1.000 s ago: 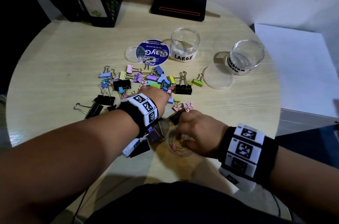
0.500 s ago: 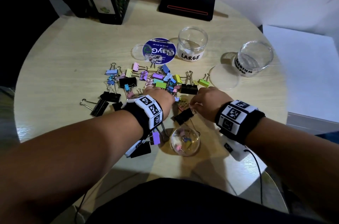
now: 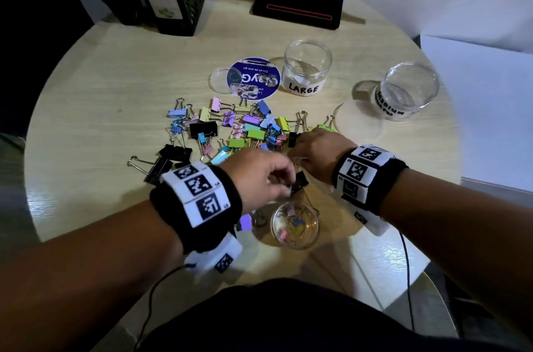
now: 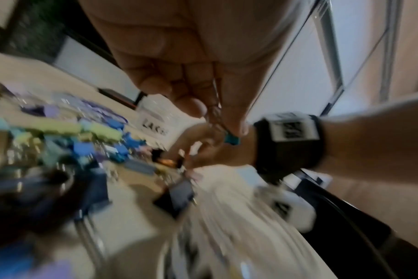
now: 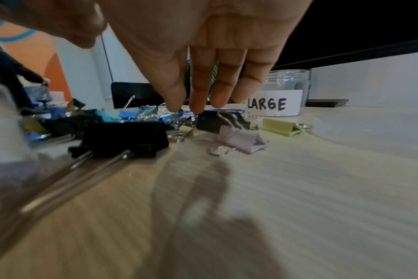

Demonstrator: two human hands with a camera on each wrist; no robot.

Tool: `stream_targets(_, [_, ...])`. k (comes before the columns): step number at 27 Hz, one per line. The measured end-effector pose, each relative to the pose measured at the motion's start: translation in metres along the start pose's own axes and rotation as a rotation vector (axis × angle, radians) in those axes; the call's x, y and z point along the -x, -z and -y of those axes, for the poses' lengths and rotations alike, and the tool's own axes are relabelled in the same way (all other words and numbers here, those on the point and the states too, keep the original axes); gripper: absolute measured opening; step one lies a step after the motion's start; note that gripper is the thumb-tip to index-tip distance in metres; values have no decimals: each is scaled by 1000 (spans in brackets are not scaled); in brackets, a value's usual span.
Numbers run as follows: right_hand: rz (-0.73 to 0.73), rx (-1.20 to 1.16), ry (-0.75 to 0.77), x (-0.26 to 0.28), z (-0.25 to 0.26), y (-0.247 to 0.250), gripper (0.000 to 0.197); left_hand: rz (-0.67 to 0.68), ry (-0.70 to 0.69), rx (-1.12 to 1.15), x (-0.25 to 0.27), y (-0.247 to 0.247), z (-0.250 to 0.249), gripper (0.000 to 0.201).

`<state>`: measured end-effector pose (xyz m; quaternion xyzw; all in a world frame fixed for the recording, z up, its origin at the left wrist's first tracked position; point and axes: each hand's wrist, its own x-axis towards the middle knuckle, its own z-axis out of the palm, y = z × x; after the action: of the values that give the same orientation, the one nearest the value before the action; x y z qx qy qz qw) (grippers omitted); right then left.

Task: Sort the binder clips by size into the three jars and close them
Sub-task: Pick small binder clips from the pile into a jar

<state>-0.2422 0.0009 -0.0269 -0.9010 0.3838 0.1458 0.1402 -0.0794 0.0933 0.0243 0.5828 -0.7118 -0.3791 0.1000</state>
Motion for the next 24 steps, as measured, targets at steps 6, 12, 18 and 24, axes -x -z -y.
stream_targets(6, [29,94,30,0,-3,-2,35,150,-80,-230,4,-31,5,11])
stream_targets(12, [-45,-23,16,3,-4,-8,35,143,-84,-224,-2,-34,11,14])
stream_targets(18, [-14,54,18,-3,-7,-15,26,109,-113,-136,0,-31,16,11])
stream_targets(24, [13,5,-82,-3,-12,-19,20,-99,126,-91,-22,-3,28,5])
